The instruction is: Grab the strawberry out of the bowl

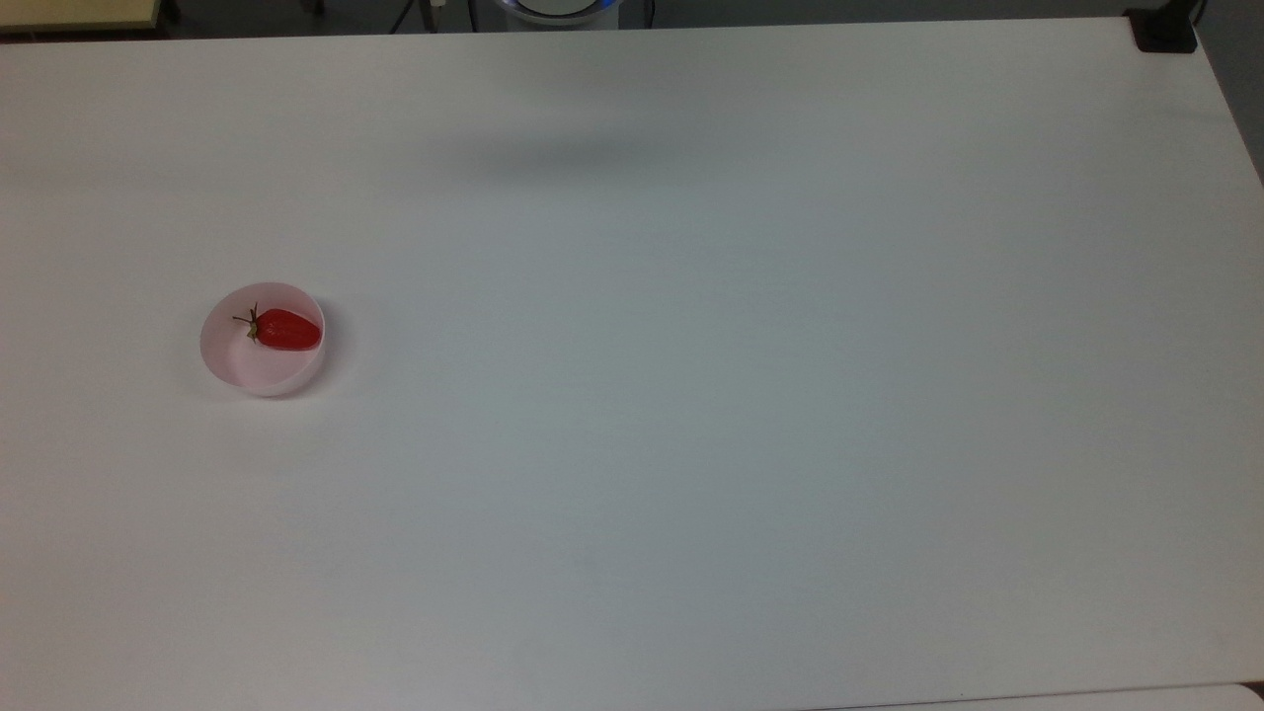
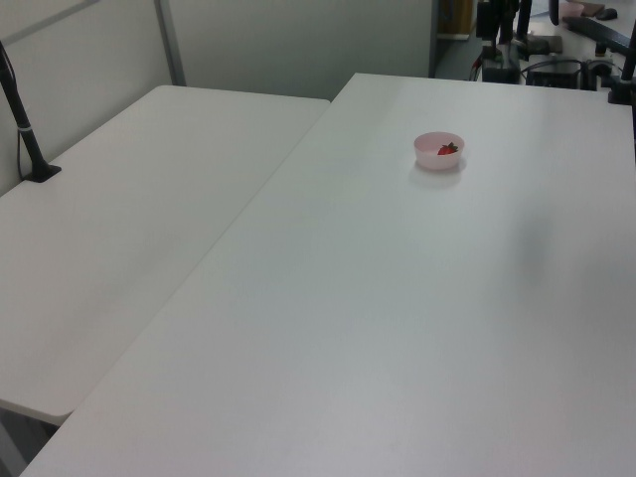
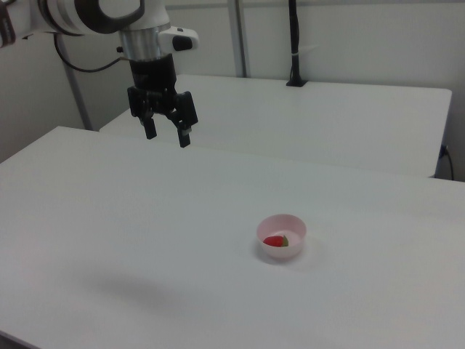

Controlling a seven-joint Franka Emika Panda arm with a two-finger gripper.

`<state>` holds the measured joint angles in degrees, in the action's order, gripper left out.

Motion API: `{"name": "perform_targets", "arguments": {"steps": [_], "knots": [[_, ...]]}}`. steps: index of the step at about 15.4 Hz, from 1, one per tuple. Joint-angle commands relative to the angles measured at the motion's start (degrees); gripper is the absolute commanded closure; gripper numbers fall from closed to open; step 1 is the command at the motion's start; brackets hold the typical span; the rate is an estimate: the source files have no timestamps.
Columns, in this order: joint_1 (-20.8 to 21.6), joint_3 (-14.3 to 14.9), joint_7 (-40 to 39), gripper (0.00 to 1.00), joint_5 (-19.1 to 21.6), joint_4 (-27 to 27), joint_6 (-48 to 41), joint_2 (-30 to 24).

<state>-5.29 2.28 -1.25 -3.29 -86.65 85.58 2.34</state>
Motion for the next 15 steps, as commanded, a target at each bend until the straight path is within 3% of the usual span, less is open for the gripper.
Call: {"name": "perform_targets", "arguments": {"steps": [1, 6, 10, 15], "knots": [[-0.34, 0.44, -2.7, 0.0, 0.3, -0.1, -1.03, -0.77], [-0.51, 0.62, -4.1, 0.0, -0.23, -0.09, 1.42, 0.46], [-2.8, 1.24, -6.92, 0.0, -0.14, 0.08, 5.02, 5.46], [-5.08, 1.32, -7.36, 0.0, 0.39, 0.25, 16.88, 11.27]]}}
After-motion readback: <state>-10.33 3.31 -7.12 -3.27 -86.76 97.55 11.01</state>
